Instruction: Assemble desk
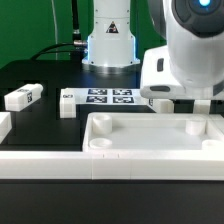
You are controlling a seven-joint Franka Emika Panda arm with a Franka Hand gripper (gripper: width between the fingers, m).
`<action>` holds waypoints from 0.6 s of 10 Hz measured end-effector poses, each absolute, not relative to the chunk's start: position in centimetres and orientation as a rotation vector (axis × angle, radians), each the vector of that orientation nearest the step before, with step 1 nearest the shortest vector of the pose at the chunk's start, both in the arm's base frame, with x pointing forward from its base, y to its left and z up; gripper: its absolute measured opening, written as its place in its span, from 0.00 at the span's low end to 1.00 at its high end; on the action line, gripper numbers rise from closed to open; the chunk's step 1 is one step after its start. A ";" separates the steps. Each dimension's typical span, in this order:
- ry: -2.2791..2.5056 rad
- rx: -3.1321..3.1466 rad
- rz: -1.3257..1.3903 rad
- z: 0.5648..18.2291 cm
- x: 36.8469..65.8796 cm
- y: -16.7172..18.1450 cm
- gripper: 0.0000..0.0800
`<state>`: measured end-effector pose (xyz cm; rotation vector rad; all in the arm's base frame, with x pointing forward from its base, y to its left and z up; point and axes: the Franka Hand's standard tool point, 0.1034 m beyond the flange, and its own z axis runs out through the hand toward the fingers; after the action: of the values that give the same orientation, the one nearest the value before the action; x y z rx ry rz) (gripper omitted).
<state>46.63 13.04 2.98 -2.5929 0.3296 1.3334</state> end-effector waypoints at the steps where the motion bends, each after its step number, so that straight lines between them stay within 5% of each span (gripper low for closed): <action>1: 0.306 -2.544 1.429 2.6 46.4 13.3 0.81; 6: 0.285 -2.544 1.446 1.0 46.3 14.5 0.81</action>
Offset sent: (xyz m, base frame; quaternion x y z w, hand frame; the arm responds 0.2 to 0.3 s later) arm -0.0043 0.0112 -0.0105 -0.0007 -0.0021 0.0168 0.9999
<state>46.27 14.52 0.96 -2.5440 0.2852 1.4464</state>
